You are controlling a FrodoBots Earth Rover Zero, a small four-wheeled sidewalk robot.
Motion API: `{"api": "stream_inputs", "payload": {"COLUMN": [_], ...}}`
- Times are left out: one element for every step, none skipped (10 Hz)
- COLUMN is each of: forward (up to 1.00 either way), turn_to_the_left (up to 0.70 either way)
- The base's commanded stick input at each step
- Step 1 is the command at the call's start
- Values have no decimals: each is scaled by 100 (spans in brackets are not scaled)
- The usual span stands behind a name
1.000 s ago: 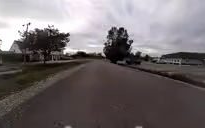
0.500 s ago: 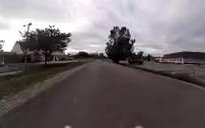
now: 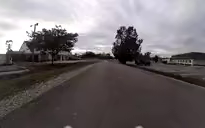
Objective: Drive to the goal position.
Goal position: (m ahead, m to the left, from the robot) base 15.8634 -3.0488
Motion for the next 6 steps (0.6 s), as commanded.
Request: {"api": "stream_inputs", "payload": {"forward": [70,70,70,70,70,70], "turn_to_the_left": [0,0,0,0,0,0]}}
